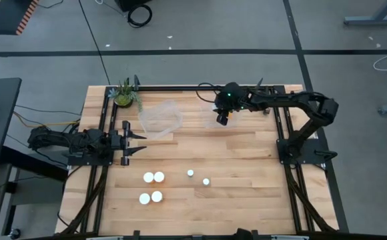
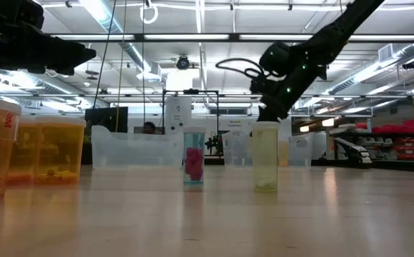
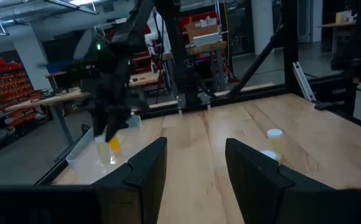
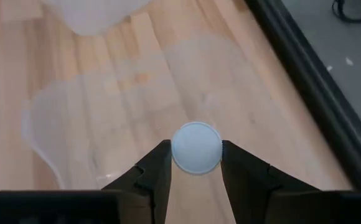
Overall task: Pick and place medicine bottles into bin by pill shape (circle, oval)
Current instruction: Put the top yellow pill bottle into the right transparent bin
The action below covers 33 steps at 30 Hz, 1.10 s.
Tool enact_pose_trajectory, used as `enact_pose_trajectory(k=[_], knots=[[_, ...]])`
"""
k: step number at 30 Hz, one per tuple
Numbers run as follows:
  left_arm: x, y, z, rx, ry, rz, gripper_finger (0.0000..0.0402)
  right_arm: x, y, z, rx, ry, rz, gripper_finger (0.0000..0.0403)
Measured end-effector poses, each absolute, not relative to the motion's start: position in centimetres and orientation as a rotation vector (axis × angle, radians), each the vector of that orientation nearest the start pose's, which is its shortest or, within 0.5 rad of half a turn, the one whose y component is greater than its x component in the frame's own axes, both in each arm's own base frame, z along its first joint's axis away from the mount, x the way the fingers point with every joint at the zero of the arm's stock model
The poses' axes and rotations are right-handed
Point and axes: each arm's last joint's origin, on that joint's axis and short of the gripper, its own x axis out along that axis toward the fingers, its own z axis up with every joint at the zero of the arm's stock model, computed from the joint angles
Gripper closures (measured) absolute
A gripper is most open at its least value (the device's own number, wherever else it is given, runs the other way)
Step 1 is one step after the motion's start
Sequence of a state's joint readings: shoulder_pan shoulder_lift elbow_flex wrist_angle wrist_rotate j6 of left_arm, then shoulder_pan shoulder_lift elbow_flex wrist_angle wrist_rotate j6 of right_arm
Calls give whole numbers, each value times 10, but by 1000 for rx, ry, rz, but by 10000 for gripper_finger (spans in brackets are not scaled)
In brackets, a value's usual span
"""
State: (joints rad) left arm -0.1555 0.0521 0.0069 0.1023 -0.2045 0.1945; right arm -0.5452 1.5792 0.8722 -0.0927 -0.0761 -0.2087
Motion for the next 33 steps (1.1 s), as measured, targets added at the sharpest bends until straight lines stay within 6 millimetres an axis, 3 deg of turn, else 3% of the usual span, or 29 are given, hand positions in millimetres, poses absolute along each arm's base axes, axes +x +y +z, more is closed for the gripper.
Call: enact_pose_trajectory(k=[5, 23, 33], knots=[[99, -10, 172, 184, -51, 55, 230, 266, -162, 173, 81, 854, -369, 265], [99, -10, 171, 185, -50, 54, 230, 263, -172, 173, 76, 837, -447, 264], [99, -10, 171, 184, -50, 55, 230, 263, -172, 173, 78, 838, -447, 225]])
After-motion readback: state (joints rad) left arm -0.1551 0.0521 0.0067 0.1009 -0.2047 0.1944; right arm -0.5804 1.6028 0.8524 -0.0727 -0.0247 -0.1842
